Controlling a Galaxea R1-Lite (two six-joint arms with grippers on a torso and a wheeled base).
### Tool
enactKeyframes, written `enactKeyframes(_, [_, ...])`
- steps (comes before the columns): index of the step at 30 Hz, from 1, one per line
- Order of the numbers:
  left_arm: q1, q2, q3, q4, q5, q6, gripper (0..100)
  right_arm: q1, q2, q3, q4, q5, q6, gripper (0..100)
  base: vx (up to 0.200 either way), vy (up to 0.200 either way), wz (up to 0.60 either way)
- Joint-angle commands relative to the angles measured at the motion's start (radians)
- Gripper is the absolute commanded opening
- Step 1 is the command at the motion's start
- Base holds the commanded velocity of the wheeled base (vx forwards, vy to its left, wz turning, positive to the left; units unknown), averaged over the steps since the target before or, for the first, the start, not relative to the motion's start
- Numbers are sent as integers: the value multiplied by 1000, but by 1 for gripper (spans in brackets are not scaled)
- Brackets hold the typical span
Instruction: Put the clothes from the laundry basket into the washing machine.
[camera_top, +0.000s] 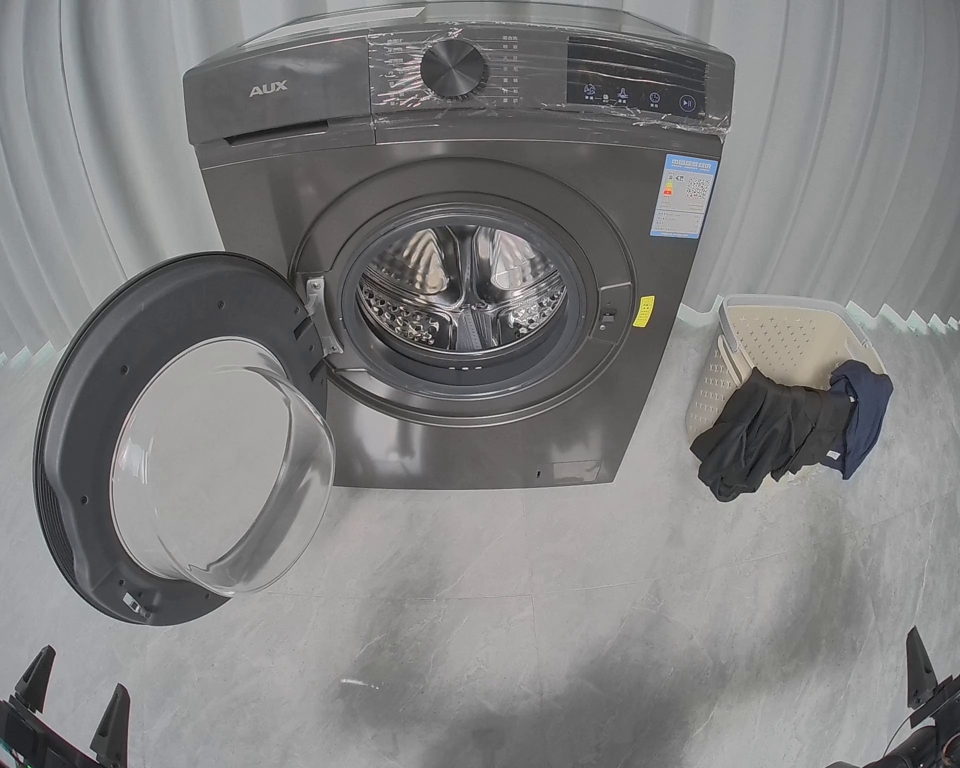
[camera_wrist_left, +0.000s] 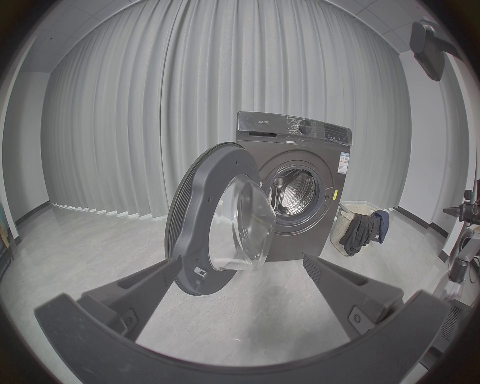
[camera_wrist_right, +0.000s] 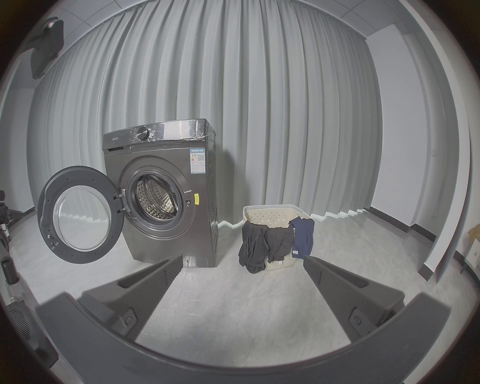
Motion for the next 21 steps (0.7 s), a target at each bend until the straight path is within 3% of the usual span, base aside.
enactKeyframes(1, [-1, -15, 16, 0, 0, -1, 100, -5, -24, 15, 14, 0, 2, 100, 0, 0, 0])
enactKeyframes(6, [1, -15, 16, 0, 0, 0, 100, -5, -15, 16, 13, 11, 11, 100, 0, 0, 0])
enactKeyframes(7, [-1, -15, 16, 0, 2, 0, 100, -10, -15, 18, 31, 55, 35, 100, 0, 0, 0])
enactKeyframes(9, [1, -15, 16, 0, 2, 0, 100, -7, -15, 16, 60, 114, 34, 100, 0, 0, 0])
enactKeyframes(12, [1, -15, 16, 0, 5, 0, 100, -7, -15, 16, 59, 78, 26, 100, 0, 0, 0])
enactKeyframes(21, [1, -15, 16, 0, 3, -1, 100, -7, -18, 18, 57, 86, 18, 100, 0, -178, 0])
